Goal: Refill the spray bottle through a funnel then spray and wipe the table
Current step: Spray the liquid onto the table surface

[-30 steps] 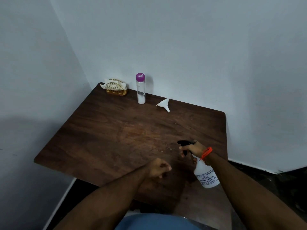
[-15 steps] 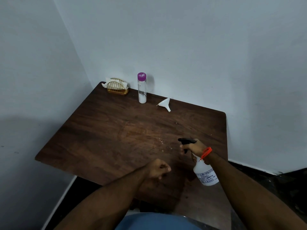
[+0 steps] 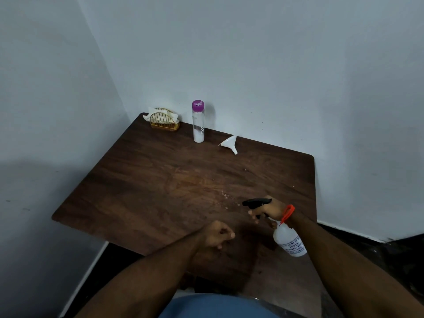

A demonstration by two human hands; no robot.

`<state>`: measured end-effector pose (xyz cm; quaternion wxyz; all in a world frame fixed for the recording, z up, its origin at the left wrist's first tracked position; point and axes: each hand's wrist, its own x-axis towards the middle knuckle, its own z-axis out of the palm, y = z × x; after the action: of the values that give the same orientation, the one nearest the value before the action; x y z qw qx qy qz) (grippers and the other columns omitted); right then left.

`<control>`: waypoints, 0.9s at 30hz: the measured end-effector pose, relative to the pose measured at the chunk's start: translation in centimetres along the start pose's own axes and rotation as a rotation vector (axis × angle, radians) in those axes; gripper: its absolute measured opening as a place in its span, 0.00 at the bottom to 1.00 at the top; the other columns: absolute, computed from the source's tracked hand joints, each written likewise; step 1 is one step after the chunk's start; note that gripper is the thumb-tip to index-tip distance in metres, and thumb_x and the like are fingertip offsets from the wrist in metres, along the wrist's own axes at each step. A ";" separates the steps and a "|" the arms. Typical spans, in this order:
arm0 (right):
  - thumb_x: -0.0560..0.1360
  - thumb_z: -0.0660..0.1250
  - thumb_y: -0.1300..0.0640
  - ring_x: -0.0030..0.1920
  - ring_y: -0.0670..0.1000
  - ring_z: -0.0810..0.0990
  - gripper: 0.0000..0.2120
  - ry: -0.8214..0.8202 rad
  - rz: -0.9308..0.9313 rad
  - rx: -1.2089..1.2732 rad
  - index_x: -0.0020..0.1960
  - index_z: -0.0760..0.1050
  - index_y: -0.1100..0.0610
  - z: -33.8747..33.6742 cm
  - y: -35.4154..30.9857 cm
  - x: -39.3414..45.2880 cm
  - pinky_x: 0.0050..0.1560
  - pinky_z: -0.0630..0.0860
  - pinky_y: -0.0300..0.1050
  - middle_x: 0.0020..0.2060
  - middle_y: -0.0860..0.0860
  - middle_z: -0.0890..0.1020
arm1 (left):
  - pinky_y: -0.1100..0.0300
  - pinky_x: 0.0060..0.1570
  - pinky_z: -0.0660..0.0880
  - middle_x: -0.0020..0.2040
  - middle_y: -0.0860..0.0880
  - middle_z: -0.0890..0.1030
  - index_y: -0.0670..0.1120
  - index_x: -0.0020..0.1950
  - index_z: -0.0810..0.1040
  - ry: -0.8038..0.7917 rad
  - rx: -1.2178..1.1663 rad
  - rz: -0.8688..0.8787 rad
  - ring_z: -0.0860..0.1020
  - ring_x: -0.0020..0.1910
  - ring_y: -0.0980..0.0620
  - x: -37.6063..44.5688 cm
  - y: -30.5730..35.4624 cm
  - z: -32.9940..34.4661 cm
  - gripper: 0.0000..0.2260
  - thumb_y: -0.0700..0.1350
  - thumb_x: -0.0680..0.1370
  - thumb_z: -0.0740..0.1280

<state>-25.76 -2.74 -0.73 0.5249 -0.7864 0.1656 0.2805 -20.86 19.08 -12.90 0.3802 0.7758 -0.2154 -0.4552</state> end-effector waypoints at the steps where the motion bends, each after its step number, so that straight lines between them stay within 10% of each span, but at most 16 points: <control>1: 0.77 0.68 0.61 0.21 0.45 0.71 0.10 0.032 0.002 -0.051 0.43 0.82 0.48 -0.1 0.4 0.1 0.24 0.68 0.40 0.28 0.52 0.77 | 0.66 0.28 0.72 0.48 0.47 0.80 0.40 0.57 0.80 0.000 0.000 0.001 0.75 0.25 0.59 0.0 0.0 0.0 0.12 0.47 0.80 0.66; 9: 0.73 0.72 0.55 0.23 0.41 0.75 0.10 0.136 0.098 -0.313 0.35 0.79 0.56 -1.5 2.8 1.4 0.27 0.70 0.35 0.21 0.45 0.78 | 0.66 0.29 0.72 0.48 0.46 0.82 0.40 0.56 0.80 -0.015 0.014 0.007 0.75 0.25 0.58 0.2 0.1 -0.1 0.12 0.48 0.81 0.66; 16: 0.71 0.74 0.49 0.39 0.55 0.82 0.16 0.527 0.154 -0.214 0.51 0.77 0.60 -4.3 4.6 1.7 0.33 0.77 0.44 0.43 0.58 0.82 | 0.67 0.28 0.71 0.48 0.46 0.81 0.40 0.57 0.80 -0.019 0.034 0.006 0.74 0.22 0.60 0.4 0.1 -0.1 0.12 0.47 0.81 0.65; 27: 0.76 0.71 0.52 0.33 0.49 0.80 0.13 0.115 0.190 -0.205 0.50 0.81 0.63 -3.6 4.0 1.6 0.32 0.76 0.41 0.40 0.58 0.84 | 0.69 0.28 0.72 0.49 0.46 0.81 0.40 0.58 0.79 -0.054 -0.006 -0.006 0.75 0.27 0.59 0.1 1.1 0.4 0.12 0.46 0.81 0.65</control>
<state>-25.77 -7.57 -3.62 0.4025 -0.8316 0.2394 0.2986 -21.14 18.15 -12.18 0.3751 0.7627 -0.2221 -0.4777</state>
